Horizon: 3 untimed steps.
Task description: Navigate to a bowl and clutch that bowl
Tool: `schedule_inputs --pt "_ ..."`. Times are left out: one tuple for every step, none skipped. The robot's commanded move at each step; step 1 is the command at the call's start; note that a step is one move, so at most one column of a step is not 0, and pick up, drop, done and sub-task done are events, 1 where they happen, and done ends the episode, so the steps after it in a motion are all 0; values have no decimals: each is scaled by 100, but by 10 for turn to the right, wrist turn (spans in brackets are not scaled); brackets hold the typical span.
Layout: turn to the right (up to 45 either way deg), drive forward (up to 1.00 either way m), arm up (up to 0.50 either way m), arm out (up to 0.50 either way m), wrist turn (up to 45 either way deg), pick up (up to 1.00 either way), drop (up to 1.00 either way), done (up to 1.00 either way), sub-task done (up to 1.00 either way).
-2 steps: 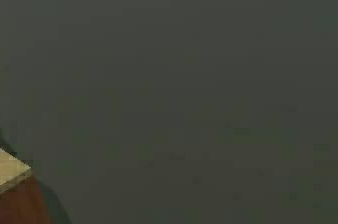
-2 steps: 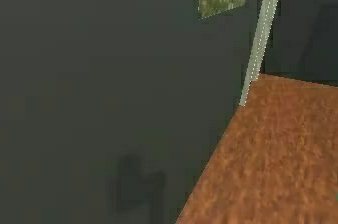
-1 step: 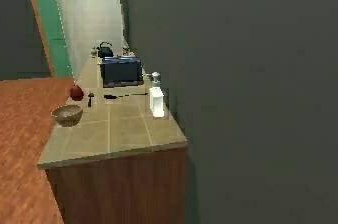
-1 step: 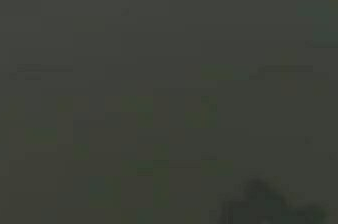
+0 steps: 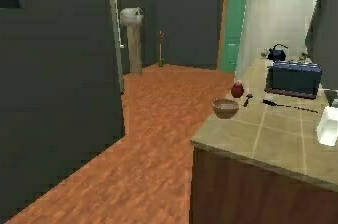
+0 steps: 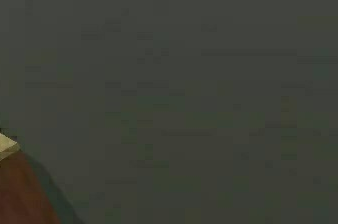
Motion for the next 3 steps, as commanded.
schedule_inputs --pt "-450 0 0 0 0 0 0 0 0" --pt "-120 0 0 0 0 0 0 0 0" --pt "0 10 0 0 0 0 0 0 0"
